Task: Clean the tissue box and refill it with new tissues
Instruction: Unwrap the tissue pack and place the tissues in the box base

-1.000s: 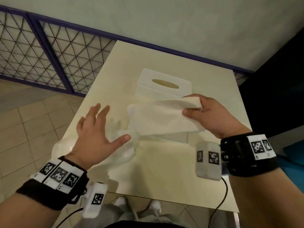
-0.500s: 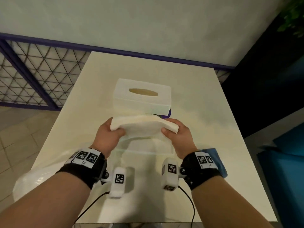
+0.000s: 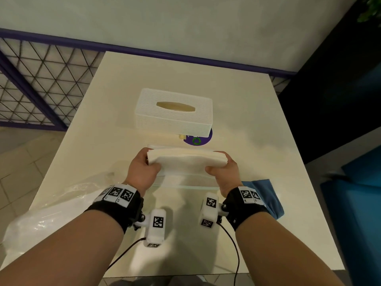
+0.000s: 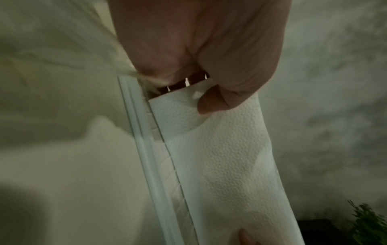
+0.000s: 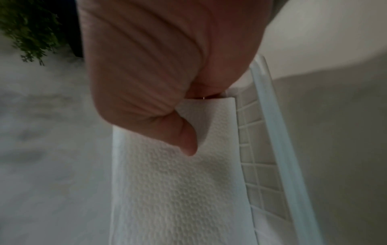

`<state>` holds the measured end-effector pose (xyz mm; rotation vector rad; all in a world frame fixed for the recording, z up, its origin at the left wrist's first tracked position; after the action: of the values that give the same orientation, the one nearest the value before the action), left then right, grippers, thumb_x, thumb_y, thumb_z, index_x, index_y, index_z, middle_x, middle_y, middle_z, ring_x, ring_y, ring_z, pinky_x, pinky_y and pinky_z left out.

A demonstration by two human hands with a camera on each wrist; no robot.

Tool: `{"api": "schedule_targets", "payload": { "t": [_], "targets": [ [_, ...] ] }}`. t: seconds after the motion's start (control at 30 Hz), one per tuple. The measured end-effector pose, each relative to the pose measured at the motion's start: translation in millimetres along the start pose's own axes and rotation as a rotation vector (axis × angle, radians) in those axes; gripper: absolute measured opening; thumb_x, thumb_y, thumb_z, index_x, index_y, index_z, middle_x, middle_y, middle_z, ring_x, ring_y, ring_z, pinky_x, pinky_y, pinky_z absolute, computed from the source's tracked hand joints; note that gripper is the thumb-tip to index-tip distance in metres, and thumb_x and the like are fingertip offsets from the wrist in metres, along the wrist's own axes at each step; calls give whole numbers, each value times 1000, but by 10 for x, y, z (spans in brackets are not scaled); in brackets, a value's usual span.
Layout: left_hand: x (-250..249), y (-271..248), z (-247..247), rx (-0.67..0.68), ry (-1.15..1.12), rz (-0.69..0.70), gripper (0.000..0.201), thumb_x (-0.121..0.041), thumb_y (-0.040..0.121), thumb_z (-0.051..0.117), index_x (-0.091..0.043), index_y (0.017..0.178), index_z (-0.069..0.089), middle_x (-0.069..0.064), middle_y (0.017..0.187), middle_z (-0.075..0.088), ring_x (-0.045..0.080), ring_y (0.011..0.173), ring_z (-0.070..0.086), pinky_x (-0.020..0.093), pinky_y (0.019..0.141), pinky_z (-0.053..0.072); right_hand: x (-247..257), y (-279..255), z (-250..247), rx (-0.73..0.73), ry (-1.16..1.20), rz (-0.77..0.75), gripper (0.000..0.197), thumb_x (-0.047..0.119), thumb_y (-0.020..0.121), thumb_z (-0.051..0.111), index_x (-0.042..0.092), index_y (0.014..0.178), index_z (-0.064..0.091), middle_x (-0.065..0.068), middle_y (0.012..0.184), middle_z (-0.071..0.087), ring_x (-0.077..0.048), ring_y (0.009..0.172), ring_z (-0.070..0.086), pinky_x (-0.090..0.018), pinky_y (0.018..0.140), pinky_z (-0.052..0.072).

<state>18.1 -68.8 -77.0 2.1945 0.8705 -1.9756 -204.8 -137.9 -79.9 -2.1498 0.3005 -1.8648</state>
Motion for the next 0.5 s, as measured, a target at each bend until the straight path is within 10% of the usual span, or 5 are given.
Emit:
{"api": "schedule_targets", "payload": {
  "t": [0.27, 0.5],
  "targets": [
    [-26, 26, 74, 2, 59, 55, 38, 14, 75, 48, -24, 79, 52, -2, 68, 52, 1, 43, 41, 13, 42, 35, -31, -21, -74, 12, -10, -23, 44, -14, 60, 62, 27, 78, 60, 2, 80, 59, -17, 73, 54, -31, 67, 47],
    [91, 35, 34, 30, 210, 17, 28, 4, 78, 52, -24, 80, 54, 1, 71, 57, 23, 66, 51, 29, 58, 41, -110, 6, -88, -28, -163, -40, 43, -13, 70, 64, 29, 78, 57, 3, 74, 60, -20, 72, 57, -36, 71, 52]
  ]
}}
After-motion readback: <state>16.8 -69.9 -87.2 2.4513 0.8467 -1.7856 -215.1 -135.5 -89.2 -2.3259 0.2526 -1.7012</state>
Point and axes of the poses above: each hand's wrist, its own y-axis towards the middle knuckle, its own z-axis out of the palm, x = y × z, the point moved 4 cm from there along y, towards the middle knuckle
